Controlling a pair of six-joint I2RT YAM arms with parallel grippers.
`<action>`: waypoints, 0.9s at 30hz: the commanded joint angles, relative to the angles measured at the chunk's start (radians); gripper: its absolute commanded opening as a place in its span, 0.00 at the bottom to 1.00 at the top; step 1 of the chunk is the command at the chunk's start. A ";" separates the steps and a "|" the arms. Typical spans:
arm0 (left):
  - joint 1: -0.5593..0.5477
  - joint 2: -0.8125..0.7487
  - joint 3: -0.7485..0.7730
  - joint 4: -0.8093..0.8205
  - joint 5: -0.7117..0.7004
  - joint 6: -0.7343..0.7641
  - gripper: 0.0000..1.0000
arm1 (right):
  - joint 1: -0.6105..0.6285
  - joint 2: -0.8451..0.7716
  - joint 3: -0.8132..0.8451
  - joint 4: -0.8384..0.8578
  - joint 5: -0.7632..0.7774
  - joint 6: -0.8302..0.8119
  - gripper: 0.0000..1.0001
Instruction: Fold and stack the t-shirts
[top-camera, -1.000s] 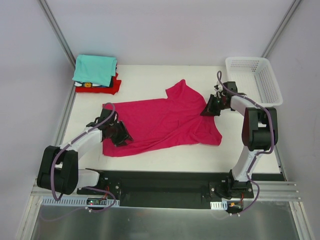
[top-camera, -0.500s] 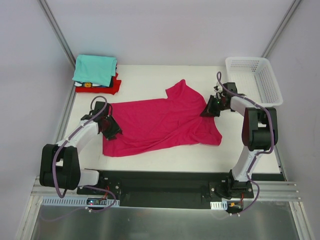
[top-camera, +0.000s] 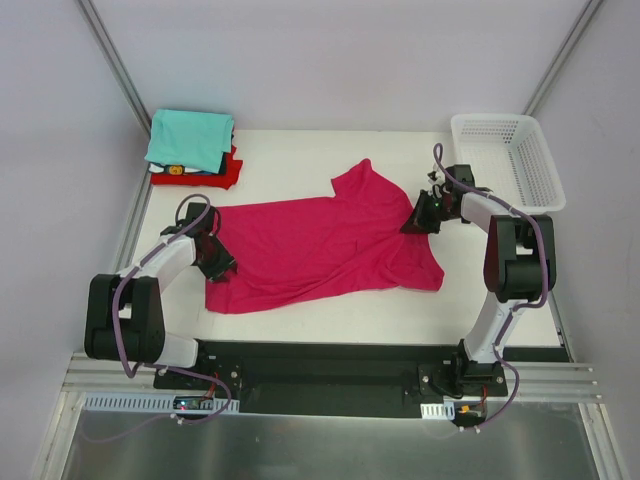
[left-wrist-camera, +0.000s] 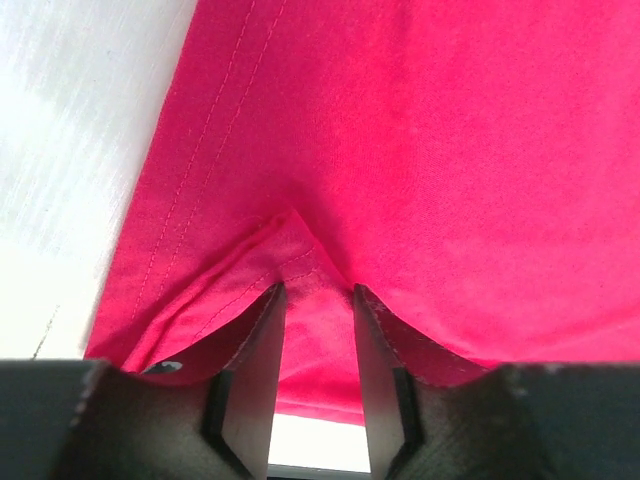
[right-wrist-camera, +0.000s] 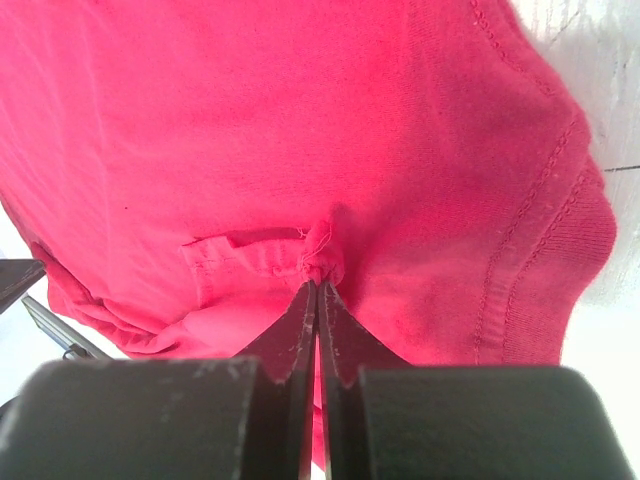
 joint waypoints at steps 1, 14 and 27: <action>0.019 0.027 0.027 -0.035 -0.024 0.021 0.32 | 0.003 -0.073 -0.007 0.013 -0.026 -0.003 0.01; 0.036 0.004 0.087 -0.088 -0.007 0.043 0.00 | 0.005 -0.131 -0.019 0.007 -0.029 0.002 0.01; 0.036 -0.104 0.159 -0.199 0.005 0.081 0.00 | 0.009 -0.205 -0.038 -0.015 -0.007 0.005 0.01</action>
